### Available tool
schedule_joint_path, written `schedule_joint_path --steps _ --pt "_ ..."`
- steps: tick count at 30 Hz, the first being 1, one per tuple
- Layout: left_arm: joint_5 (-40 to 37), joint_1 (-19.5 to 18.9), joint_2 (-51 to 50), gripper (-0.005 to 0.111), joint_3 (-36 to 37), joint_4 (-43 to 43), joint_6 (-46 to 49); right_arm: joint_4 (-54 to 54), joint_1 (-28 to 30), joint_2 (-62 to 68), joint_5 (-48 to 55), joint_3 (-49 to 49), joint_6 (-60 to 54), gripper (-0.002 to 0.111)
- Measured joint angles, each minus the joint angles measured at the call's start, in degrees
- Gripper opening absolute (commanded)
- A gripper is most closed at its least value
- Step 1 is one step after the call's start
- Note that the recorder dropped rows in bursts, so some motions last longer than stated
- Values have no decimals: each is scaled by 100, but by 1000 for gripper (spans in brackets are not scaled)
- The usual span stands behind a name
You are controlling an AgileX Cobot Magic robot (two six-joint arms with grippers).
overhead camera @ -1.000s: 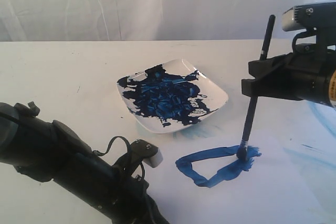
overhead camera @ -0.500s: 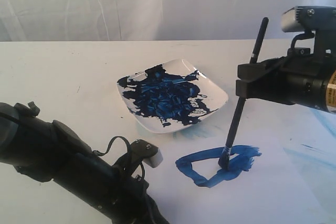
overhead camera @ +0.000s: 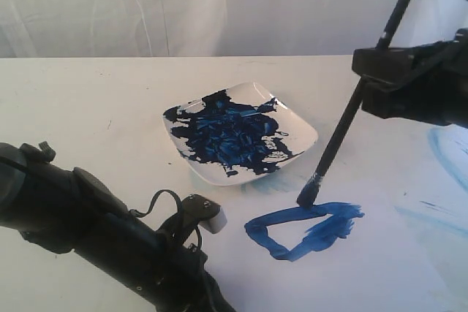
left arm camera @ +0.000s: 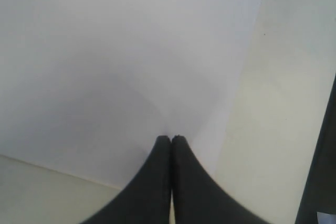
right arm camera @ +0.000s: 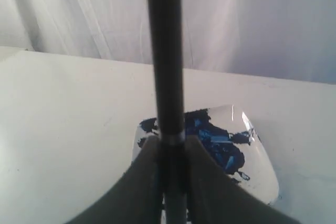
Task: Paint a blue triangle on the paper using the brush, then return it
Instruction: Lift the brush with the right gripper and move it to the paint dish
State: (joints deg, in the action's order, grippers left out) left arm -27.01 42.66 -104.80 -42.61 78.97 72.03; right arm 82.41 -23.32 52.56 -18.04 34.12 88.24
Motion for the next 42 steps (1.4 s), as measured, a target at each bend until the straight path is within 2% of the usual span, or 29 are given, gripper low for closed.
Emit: schedule_joint_path --steps 9,13,19,22,25,30,35,38,42 --pt "-12 0 324 0 0 -33 0 72 0 -976 372 0 119 0" --pt "-12 -19 1021 0 0 -46 0 80 0 -1212 711 0 634 0" --pt "-22 -347 2276 0 -3 -60 -195 59 0 -1278 792 0 1450 0" --pt "28 -504 3039 0 -13 -400 -494 59 0 -1278 779 131 1623 0" --pt "207 -607 3769 0 -13 -1279 -1201 59 0 -1150 839 392 1676 0" --pt "331 -677 4972 0 -13 -3842 -3545 59 0 -472 802 940 1687 0" --pt "-341 -677 6098 0 -13 -6430 -5853 111 40 675 182 1648 1771 0" --pt "-853 -677 6679 0 67 -7157 -6631 117 256 1474 -525 2129 2061 0" --pt "-1143 -677 7401 0 411 -7435 -6990 124 666 2384 -1548 2683 2474 0"
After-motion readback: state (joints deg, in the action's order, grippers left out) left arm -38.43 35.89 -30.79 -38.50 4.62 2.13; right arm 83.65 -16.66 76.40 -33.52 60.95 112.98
